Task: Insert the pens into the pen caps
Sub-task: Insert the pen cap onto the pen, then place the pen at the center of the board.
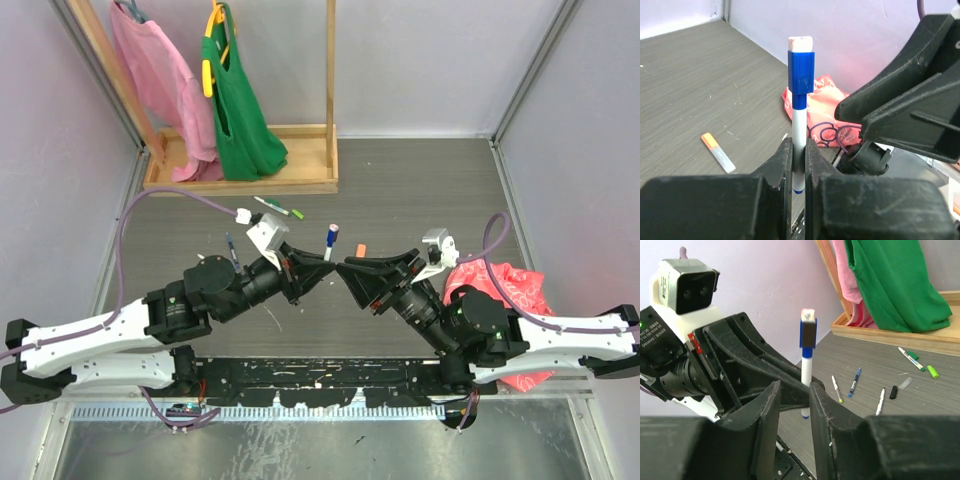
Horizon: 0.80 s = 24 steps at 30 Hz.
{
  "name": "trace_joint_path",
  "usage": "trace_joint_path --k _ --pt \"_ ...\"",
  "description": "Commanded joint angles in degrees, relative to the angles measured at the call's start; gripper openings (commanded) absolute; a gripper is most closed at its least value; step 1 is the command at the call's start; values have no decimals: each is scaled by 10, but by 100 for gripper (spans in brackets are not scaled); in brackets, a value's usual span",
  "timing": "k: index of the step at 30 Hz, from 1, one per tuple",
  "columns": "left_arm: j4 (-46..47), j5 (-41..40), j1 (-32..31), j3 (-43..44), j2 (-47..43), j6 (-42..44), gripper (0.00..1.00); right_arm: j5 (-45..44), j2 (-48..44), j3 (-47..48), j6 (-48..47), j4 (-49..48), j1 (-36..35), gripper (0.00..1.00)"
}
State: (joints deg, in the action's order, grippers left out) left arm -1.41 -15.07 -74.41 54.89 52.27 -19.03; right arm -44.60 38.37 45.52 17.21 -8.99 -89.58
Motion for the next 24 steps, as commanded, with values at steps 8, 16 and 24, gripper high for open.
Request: trace_joint_path --k 8,16,24 --pt "32 -17 5 -1 -41 -11 0 -4 -33 16 -29 15 -5 44" --pt "24 40 5 -35 -76 -3 0 -24 -12 12 24 103 -4 57" --pt "-49 15 5 -58 -131 -27 0 -95 111 80 99 271 17 64"
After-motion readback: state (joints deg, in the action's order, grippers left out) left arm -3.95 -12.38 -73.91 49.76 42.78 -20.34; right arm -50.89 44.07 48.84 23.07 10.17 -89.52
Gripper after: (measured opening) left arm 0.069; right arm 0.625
